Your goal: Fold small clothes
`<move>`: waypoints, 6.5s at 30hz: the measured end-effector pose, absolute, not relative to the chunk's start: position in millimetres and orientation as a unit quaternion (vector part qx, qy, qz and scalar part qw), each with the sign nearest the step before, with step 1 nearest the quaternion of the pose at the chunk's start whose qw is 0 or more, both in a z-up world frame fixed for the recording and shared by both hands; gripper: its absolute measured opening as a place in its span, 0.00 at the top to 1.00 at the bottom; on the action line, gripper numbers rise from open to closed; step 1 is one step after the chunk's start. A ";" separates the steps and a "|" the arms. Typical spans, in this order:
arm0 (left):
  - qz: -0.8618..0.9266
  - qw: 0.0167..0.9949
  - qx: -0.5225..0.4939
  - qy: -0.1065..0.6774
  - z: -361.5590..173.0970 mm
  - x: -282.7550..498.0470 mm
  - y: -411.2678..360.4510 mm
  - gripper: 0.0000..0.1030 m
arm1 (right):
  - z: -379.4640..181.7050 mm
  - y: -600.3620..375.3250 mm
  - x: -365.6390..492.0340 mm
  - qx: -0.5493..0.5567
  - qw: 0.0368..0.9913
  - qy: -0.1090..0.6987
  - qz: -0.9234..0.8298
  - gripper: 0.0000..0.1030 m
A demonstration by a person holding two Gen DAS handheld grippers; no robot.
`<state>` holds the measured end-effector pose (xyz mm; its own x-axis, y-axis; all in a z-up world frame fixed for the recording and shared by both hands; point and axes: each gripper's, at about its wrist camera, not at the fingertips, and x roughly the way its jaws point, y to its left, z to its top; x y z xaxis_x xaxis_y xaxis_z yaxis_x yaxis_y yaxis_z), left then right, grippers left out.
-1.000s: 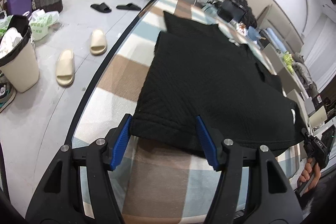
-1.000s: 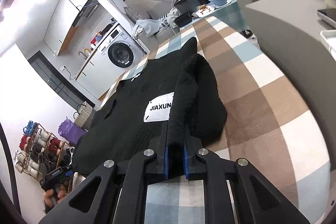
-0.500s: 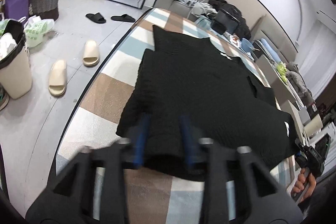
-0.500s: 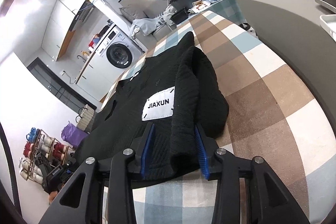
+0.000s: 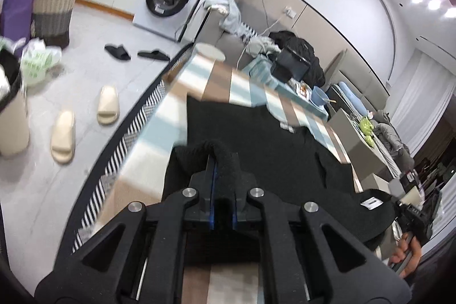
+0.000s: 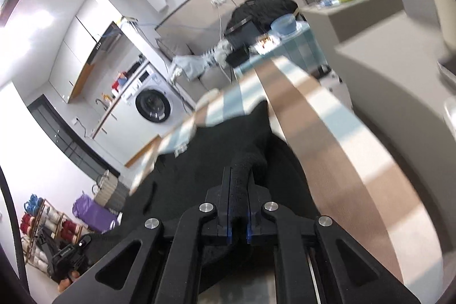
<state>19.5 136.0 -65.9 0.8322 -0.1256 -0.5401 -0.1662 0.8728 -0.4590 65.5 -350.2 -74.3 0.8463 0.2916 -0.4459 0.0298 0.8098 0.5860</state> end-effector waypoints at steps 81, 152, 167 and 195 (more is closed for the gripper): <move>0.022 0.889 -0.186 0.418 -122.7 236.5 143.3 0.82 | -126.4 -328.1 231.7 0.369 0.830 0.417 0.027 0.85; 0.059 0.880 -0.188 0.431 -138.6 73.1 129.0 0.88 | -123.9 -344.2 112.5 0.177 0.890 0.420 -0.014 0.47; 0.093 0.888 -0.189 0.408 -123.4 49.0 148.0 0.98 | -125.1 -337.3 130.2 0.160 0.904 0.397 0.024 0.94; 0.096 0.882 -0.182 0.425 -129.2 -22.7 113.1 0.61 | -140.2 -343.5 60.4 0.204 0.892 0.400 0.057 0.91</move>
<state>-22.7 113.1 -129.2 0.6203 0.0144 -0.7842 -0.3238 0.9154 -0.2393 60.4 -343.5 -140.2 0.6739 0.2643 -0.6899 0.0624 0.9101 0.4096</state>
